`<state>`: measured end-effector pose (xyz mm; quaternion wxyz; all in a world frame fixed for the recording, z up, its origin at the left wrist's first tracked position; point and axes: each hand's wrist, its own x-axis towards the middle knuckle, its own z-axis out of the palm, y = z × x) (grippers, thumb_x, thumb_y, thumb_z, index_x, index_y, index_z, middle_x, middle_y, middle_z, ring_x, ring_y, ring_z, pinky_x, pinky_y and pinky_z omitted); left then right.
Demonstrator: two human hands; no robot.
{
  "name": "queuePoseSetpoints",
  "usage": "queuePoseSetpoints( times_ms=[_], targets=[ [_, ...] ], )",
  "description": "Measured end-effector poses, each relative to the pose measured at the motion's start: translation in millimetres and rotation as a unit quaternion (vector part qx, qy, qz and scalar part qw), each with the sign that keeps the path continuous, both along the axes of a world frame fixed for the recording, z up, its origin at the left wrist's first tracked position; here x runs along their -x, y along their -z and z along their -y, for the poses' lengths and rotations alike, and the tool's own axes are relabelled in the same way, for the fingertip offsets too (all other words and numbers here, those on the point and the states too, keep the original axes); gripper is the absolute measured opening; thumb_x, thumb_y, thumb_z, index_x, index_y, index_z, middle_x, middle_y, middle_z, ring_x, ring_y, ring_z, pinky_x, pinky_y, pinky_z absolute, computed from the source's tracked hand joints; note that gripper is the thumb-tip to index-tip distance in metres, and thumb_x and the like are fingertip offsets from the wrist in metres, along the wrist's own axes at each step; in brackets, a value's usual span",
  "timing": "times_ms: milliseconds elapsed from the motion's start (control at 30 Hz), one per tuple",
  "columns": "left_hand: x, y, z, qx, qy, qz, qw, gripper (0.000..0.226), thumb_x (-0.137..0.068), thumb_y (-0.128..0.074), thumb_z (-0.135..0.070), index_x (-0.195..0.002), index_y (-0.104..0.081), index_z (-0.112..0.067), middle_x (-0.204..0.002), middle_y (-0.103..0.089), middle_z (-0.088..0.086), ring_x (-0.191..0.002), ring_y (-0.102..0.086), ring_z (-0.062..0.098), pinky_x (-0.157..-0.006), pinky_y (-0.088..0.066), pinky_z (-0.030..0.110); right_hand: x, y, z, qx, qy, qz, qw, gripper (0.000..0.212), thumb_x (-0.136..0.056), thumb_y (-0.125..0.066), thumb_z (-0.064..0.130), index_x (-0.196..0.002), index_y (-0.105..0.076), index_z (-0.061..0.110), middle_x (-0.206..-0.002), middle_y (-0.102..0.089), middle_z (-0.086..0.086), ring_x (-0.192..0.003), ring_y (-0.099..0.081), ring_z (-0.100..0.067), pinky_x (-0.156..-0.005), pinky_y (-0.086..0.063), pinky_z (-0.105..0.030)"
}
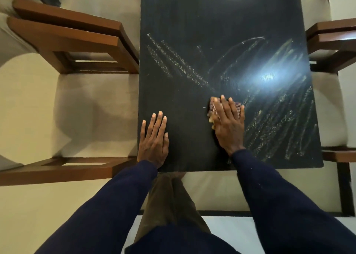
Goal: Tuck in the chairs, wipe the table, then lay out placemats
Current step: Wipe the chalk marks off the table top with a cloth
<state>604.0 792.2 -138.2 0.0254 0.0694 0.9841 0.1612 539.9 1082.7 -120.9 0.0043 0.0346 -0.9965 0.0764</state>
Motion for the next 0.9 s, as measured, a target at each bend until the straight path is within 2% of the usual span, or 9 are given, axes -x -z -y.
queuePoseSetpoints(
  times_ms=[67, 133, 233, 367, 433, 533, 667, 733, 900],
  targets=[
    [2, -1, -1, -0.005, -0.003, 0.001, 1.0, 0.059, -0.112, -0.035, -0.03, -0.168, -0.025, -0.013, -0.178, -0.013, 0.005, -0.165, -0.007, 0.021, -0.132, -0.014, 0.055, 22, 2, 32, 0.012, 0.046, -0.008, 0.999, 0.057, -0.112, -0.035, 0.036, -0.168, -0.031, 0.026, -0.175, -0.028, -0.004, -0.163, -0.022, -0.029, -0.129, -0.013, -0.067],
    [2, -2, -2, -0.004, -0.014, -0.002, 1.0, 0.06, -0.111, -0.036, -0.03, -0.168, -0.026, -0.013, -0.178, -0.013, 0.005, -0.165, -0.007, 0.02, -0.132, -0.015, 0.055, 29, 4, 62, 0.022, 0.017, -0.022, 0.999, 0.06, -0.109, -0.044, 0.032, -0.167, -0.033, 0.024, -0.175, -0.029, -0.005, -0.162, -0.024, -0.032, -0.128, -0.013, -0.069],
    [1, -2, -3, 0.001, -0.042, 0.002, 0.999, 0.062, -0.11, -0.036, -0.033, -0.168, -0.025, -0.013, -0.178, -0.011, 0.006, -0.165, -0.006, 0.021, -0.132, -0.013, 0.054, 7, 5, 86, 0.022, -0.14, -0.005, 0.99, 0.081, -0.099, -0.066, 0.029, -0.169, -0.027, 0.023, -0.177, -0.022, -0.008, -0.164, -0.017, -0.034, -0.128, -0.012, -0.07],
    [1, -1, -1, 0.01, -0.058, 0.004, 0.998, 0.065, -0.11, -0.034, -0.036, -0.169, -0.021, -0.012, -0.179, -0.008, 0.008, -0.165, -0.004, 0.023, -0.133, -0.01, 0.053, -17, -2, 51, 0.006, -0.355, 0.039, 0.934, 0.078, -0.103, -0.053, 0.041, -0.171, -0.017, 0.029, -0.179, -0.012, -0.006, -0.166, -0.006, -0.032, -0.13, -0.009, -0.067],
    [2, -1, -3, -0.002, -0.058, -0.005, 0.998, 0.064, -0.111, -0.036, -0.034, -0.168, -0.023, -0.011, -0.178, -0.01, 0.008, -0.165, -0.005, 0.023, -0.133, -0.011, 0.053, -10, -2, 30, 0.009, -0.331, 0.014, 0.944, 0.076, -0.103, -0.058, 0.034, -0.17, -0.023, 0.028, -0.179, -0.016, -0.004, -0.166, -0.009, -0.029, -0.13, -0.012, -0.066],
    [2, 0, -2, -0.006, -0.06, -0.011, 0.998, 0.063, -0.111, -0.039, -0.033, -0.168, -0.026, -0.011, -0.178, -0.013, 0.008, -0.165, -0.008, 0.024, -0.133, -0.012, 0.053, 25, 2, 34, 0.025, -0.178, -0.008, 0.984, 0.077, -0.099, -0.066, 0.026, -0.168, -0.032, 0.024, -0.177, -0.024, -0.003, -0.164, -0.018, -0.028, -0.13, -0.012, -0.065],
    [1, 2, -1, 0.005, -0.054, -0.013, 0.998, 0.062, -0.112, -0.034, -0.036, -0.168, -0.024, -0.011, -0.177, -0.015, 0.009, -0.165, -0.011, 0.025, -0.132, -0.015, 0.054, 69, 2, 92, 0.033, -0.066, -0.004, 0.997, 0.056, -0.112, -0.042, 0.034, -0.166, -0.035, 0.026, -0.174, -0.031, -0.004, -0.162, -0.024, -0.03, -0.128, -0.015, -0.068],
    [-6, 3, 5, 0.023, -0.046, -0.007, 0.999, 0.063, -0.112, -0.03, -0.038, -0.169, -0.02, -0.011, -0.178, -0.012, 0.009, -0.165, -0.009, 0.025, -0.132, -0.013, 0.056, 71, 4, 115, 0.025, -0.084, -0.005, 0.996, 0.056, -0.111, -0.04, 0.034, -0.167, -0.034, 0.026, -0.175, -0.029, -0.004, -0.162, -0.024, -0.032, -0.128, -0.015, -0.069],
    [-32, 5, 43, -0.002, -0.083, 0.006, 0.997, 0.065, -0.112, -0.025, -0.039, -0.169, -0.017, -0.01, -0.179, -0.006, 0.01, -0.165, -0.003, 0.026, -0.131, -0.005, 0.06, -2, 1, 125, 0.04, -0.273, 0.011, 0.961, 0.078, -0.103, -0.059, 0.037, -0.171, -0.023, 0.024, -0.178, -0.017, -0.008, -0.165, -0.01, -0.034, -0.128, -0.01, -0.07]
  ],
)
